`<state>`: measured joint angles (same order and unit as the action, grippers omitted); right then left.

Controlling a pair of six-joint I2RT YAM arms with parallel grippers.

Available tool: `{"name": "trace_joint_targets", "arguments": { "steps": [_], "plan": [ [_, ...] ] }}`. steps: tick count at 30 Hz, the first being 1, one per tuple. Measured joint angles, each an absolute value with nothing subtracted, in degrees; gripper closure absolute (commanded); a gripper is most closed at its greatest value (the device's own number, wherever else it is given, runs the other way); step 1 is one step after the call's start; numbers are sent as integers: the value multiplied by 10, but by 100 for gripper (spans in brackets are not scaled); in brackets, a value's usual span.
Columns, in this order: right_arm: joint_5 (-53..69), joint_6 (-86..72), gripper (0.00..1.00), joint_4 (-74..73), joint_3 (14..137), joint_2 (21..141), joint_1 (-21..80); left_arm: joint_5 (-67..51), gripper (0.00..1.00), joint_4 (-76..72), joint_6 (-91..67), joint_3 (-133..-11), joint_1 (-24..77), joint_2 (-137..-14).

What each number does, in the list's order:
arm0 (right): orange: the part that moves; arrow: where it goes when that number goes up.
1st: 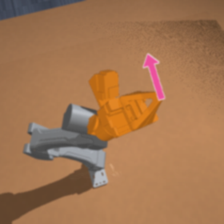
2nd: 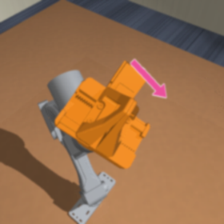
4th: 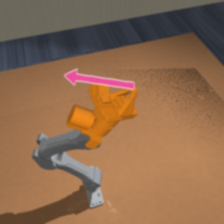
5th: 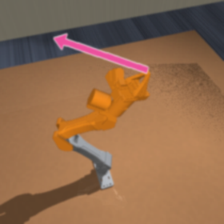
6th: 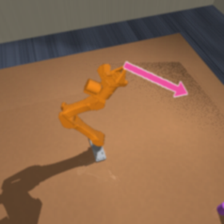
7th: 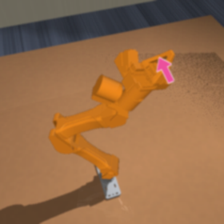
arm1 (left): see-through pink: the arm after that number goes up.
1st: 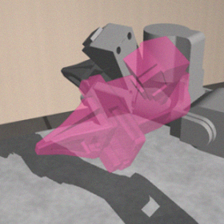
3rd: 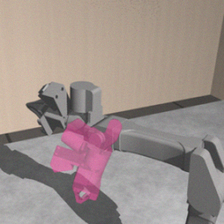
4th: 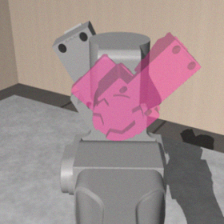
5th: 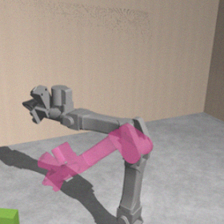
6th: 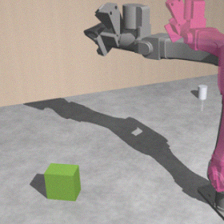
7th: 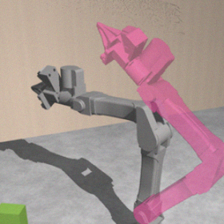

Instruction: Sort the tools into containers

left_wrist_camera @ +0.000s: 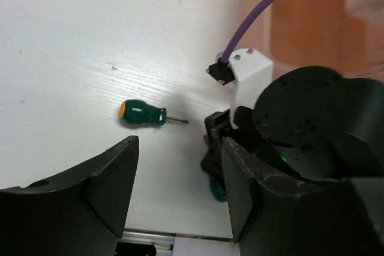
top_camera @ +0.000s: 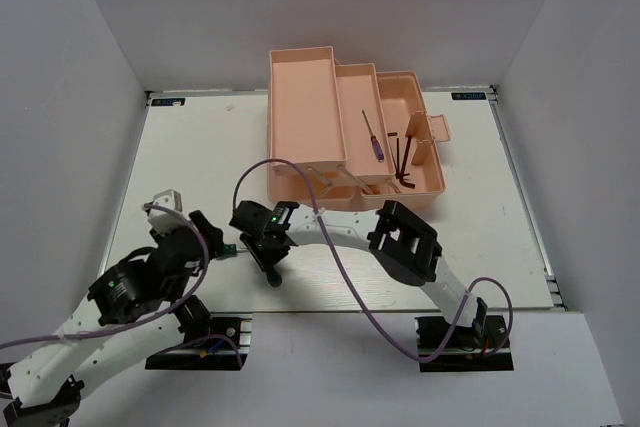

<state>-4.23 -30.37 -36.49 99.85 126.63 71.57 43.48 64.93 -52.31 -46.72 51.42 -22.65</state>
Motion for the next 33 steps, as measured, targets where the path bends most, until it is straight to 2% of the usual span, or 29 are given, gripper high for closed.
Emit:
{"name": "trace_joint_targets", "arguments": {
  "steps": [3, 10, 18, 22, 27, 33],
  "plan": [
    [-24, -258, 97, -372, 990, 1255, 715, 434, 32, 658, -541, -464, 514, -269],
    [57, -149, 100, -403, 988, 1194, 706, 434, 29, 661, -601, -428, 514, -249],
    [239, -43, 100, -468, 1083, 1127, 662, 413, 29, 645, -696, -375, 514, -230],
    [281, -25, 100, -471, 1114, 1101, 635, 407, 29, 635, -714, -366, 514, -227],
    [240, -23, 100, -463, 1170, 1100, 598, 403, 27, 620, -729, -366, 514, -260],
    [52, 18, 100, -417, 1228, 1096, 547, 400, 25, 608, -767, -366, 514, -357]
  ]
}}
